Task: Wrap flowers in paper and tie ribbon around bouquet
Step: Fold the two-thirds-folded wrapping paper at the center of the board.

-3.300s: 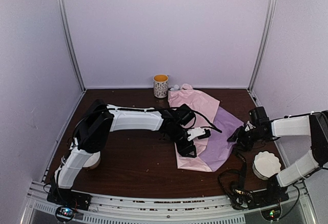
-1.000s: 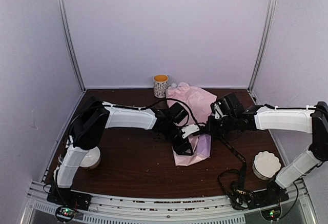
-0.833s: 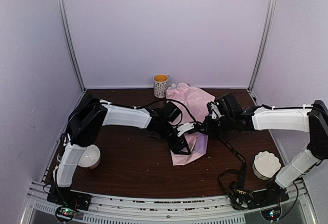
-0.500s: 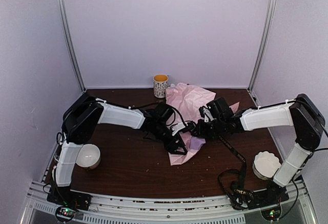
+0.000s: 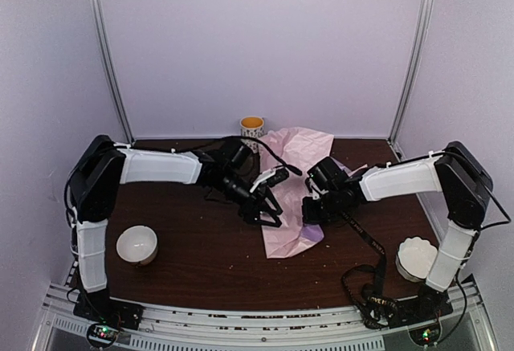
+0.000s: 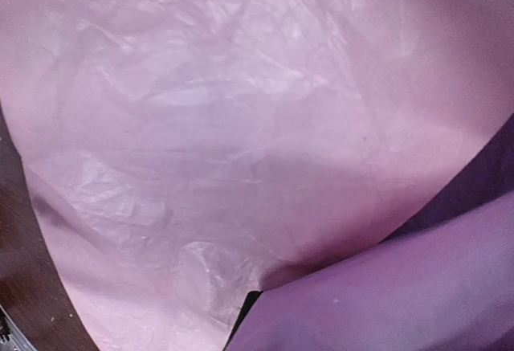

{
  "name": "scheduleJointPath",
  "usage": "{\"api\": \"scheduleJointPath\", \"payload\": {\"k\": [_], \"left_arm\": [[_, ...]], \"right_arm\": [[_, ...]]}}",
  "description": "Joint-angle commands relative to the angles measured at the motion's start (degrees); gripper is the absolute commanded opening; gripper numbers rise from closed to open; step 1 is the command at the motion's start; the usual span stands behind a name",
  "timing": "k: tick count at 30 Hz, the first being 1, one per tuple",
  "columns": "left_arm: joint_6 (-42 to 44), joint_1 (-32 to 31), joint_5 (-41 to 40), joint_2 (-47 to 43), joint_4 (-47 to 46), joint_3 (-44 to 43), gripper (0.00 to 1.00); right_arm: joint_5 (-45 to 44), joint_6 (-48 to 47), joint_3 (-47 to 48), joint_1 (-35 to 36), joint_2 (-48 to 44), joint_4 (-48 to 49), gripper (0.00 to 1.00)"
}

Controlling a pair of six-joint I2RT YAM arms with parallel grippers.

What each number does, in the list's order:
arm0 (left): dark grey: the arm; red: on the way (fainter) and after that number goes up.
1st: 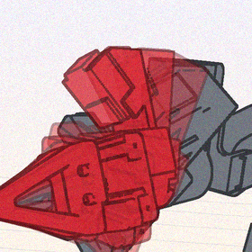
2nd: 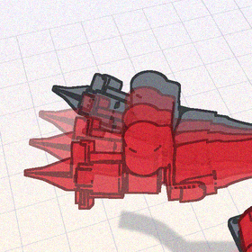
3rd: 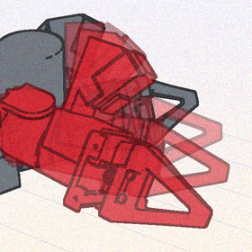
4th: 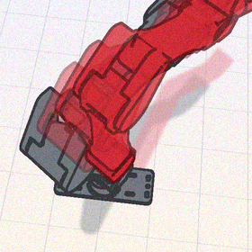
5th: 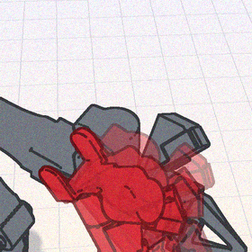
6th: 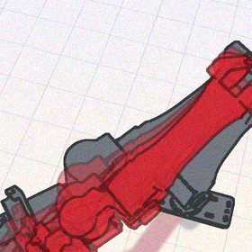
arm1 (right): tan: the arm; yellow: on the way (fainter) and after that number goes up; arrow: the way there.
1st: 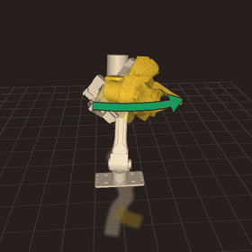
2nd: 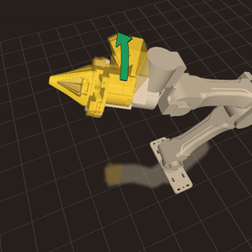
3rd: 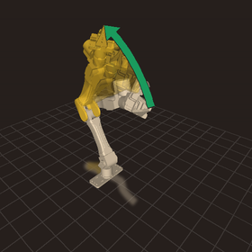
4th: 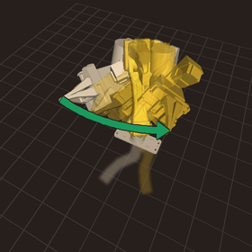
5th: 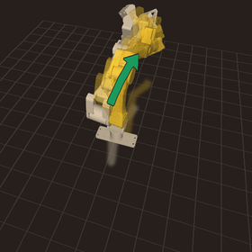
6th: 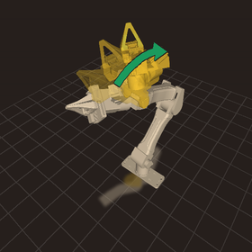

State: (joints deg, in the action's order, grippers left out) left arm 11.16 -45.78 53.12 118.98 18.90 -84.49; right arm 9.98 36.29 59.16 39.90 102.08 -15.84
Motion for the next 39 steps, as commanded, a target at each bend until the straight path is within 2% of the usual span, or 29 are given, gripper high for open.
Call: {"api": "scheduleJointPath", "payload": {"k": [1, 4, 6, 9, 14, 17, 25, 31, 39], "left_arm": [[7.09, 3.7, 5.63, -3.37, 4.68, -1.46, 0.67], [-7.18, 7.42, -6.64, -1.23, -6.42, -1.04, 0.62], [-14.66, 9.31, -16.52, 2.75, -7.18, -5.48, 0.58], [-11.4, 7.36, -24.79, 9.04, -1.07, -14.61, 0.57], [-8.71, 3.96, -31.36, 14.48, 0.1, -21.26, 0.57], [-8.95, 4.0, -32.88, 18.06, 2.3, -24.77, 0.55], [-9.77, 4.09, -30.69, 17.73, -0.05, -21.68, 0.54], [-13.5, 7.85, -21.56, 11.86, -6.27, -16.93, 0.6], [-12.66, 10.53, -19.11, -0.31, -7.2, -15.23, 0.78]], "right_arm": [[-5.77, -3.24, 2.75, 0.81, 0.97, -6.18, 0.01], [-7.97, -5.32, 4.25, 1.54, 1.37, -9.03, 0.01], [-10.0, -6.87, 5.45, 2.24, 1.65, -11.28, 0.01], [-13.35, -8.88, 7.37, 3.72, 2.32, -14.6, 0.01], [-25.41, -14.29, 15.02, 8.74, 4.81, -24.36, 0.0], [-35.38, -18.16, 20.35, 13.01, 7.16, -30.41, 0.0], [-52.63, -32.77, 28.76, 23.17, 17.21, -36.45, 0.0], [-53.07, -35.33, 30.44, 24.34, 22.82, -37.49, 0.0], [-55.04, -36.31, 29.72, 24.73, 23.9, -37.56, 0.0]]}}
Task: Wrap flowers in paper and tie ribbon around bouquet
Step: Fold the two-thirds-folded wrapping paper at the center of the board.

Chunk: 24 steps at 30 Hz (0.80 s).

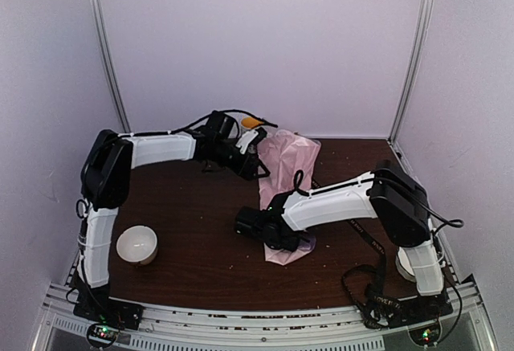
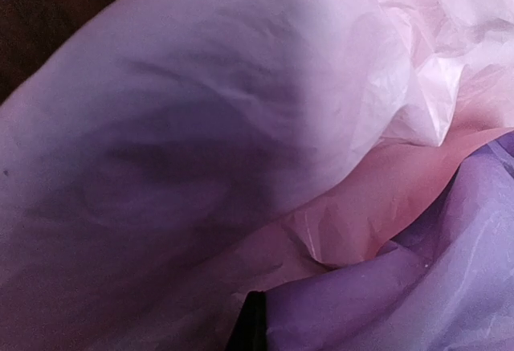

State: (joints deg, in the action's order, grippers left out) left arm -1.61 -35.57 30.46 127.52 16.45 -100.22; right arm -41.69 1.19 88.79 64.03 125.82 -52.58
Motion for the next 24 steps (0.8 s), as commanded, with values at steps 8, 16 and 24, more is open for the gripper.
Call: {"api": "scheduleJointPath", "payload": {"k": [8, 16, 24], "left_arm": [[0.74, -3.69, 15.45, -12.94, -3.73, 1.0, 0.98], [5.73, -7.65, 13.39, -11.79, 0.54, -2.63, 0.98], [12.11, -7.55, 6.27, -1.93, 16.12, -19.44, 0.93]], "right_arm": [[-4.57, -1.19, -0.2, 1.21, 0.74, -0.86, 0.0], [-5.76, -2.77, -5.22, 1.47, -0.87, 2.65, 0.0], [-7.18, -3.28, -5.75, 1.62, -1.64, 3.87, 0.0]]}}
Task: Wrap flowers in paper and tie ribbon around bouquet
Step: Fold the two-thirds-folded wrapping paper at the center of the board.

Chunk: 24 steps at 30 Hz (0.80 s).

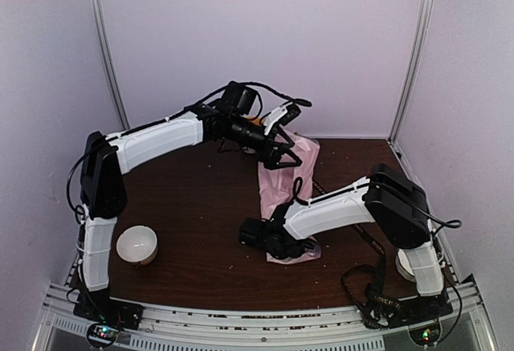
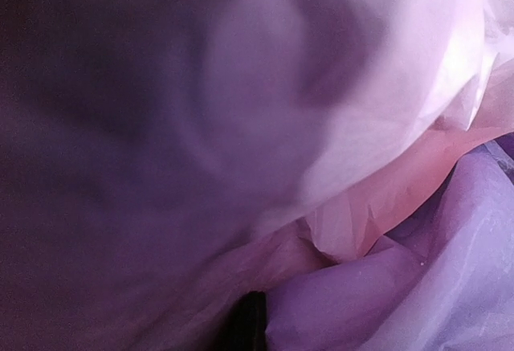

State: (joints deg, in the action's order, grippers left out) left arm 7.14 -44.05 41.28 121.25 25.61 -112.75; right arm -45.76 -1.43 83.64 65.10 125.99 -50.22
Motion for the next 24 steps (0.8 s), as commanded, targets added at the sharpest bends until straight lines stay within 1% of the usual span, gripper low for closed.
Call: {"api": "scheduleJointPath", "payload": {"k": [1, 4, 5, 7, 10, 12, 13, 14, 16, 17, 19, 22, 24], "left_arm": [[3.35, 0.91, -5.09, 5.61, 8.08, -8.5, 0.89], [3.14, 0.88, -4.52, 7.88, 8.48, -10.62, 0.84], [2.86, 0.82, -4.04, 8.44, 8.27, -11.07, 0.81], [2.6, 0.52, -3.23, 9.01, 8.18, -11.72, 0.72], [2.51, 0.54, -2.1, 9.09, 7.86, -11.63, 0.53], [2.34, 0.49, -0.39, 8.86, 7.59, -11.59, 0.47], [2.06, 0.51, 0.39, 8.77, 7.21, -11.34, 0.41], [1.82, 0.52, 0.88, 8.59, 6.84, -11.09, 0.3], [1.92, 0.66, 1.36, 8.36, 6.62, -10.78, 0.03], [1.53, 1.0, 1.5, 8.12, 6.27, -10.39, 0.0], [-0.6, 2.33, 1.3, 7.62, 4.36, -8.95, 0.0], [-5.36, 5.85, -2.49, 7.46, 1.21, -6.99, 0.0], [-5.57, 7.9, -5.0, 8.18, 0.82, -6.76, 0.0]], "right_arm": [[-3.23, -0.94, -0.77, 0.6, -2.22, 1.93, 0.0], [-3.22, -1.21, -1.01, 0.57, -2.27, 2.23, 0.0], [-3.34, -1.28, -1.02, 0.6, -2.08, 2.18, 0.0], [-3.67, -1.13, -1.02, 0.56, -1.9, 1.94, 0.0], [-3.58, -0.88, -1.19, 0.56, -2.21, 2.0, 0.0], [-3.53, -0.86, -1.15, 0.58, -2.28, 1.9, 0.0], [-3.61, -0.85, -1.07, 0.57, -2.37, 1.88, 0.0], [-3.68, -0.82, -1.1, 0.57, -2.45, 1.88, 0.0], [-3.72, -0.48, -1.18, 0.61, -2.68, 1.82, 0.0], [-3.63, -0.24, -1.24, 0.6, -2.83, 1.74, 0.0], [-3.64, 0.27, -1.68, 0.58, -3.43, 1.56, 0.0], [-3.31, 1.6, -3.56, 0.55, -5.3, 1.48, 0.03], [-2.25, 2.47, -4.99, 0.6, -7.16, 1.83, 0.06]]}}
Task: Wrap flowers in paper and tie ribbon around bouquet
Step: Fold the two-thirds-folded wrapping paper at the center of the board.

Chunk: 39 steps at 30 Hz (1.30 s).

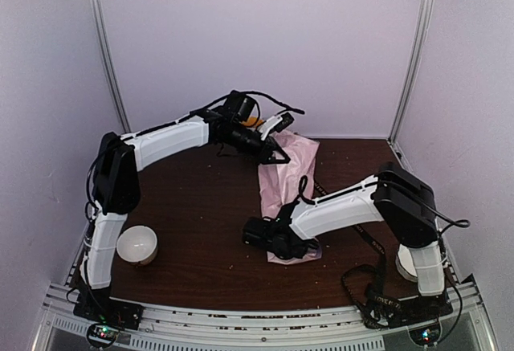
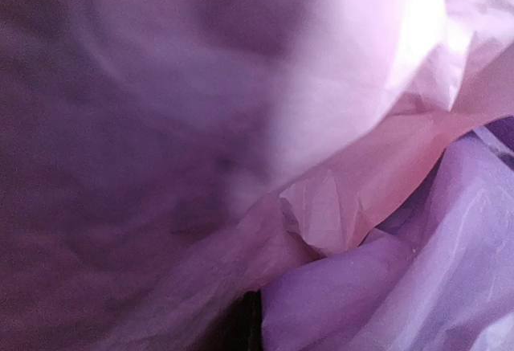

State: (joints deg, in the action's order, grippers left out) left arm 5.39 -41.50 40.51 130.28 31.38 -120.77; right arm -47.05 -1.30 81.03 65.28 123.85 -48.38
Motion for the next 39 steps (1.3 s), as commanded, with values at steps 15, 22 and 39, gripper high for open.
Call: {"api": "scheduleJointPath", "payload": {"k": [15, 22, 39], "left_arm": [[-4.24, 11.43, -8.76, 11.98, -5.31, 0.15, 0.0], [-4.68, 11.36, -9.63, 13.76, -4.25, -1.36, 0.0], [-6.33, 12.19, -10.67, 14.45, -3.78, -1.57, 0.0]], "right_arm": [[11.93, 1.09, -12.82, 6.02, -26.01, 2.36, 0.26], [30.24, -2.74, -8.91, 10.31, -34.78, 6.21, 0.26], [44.56, 15.85, -9.91, -12.5, -24.67, 13.42, 0.06]]}}
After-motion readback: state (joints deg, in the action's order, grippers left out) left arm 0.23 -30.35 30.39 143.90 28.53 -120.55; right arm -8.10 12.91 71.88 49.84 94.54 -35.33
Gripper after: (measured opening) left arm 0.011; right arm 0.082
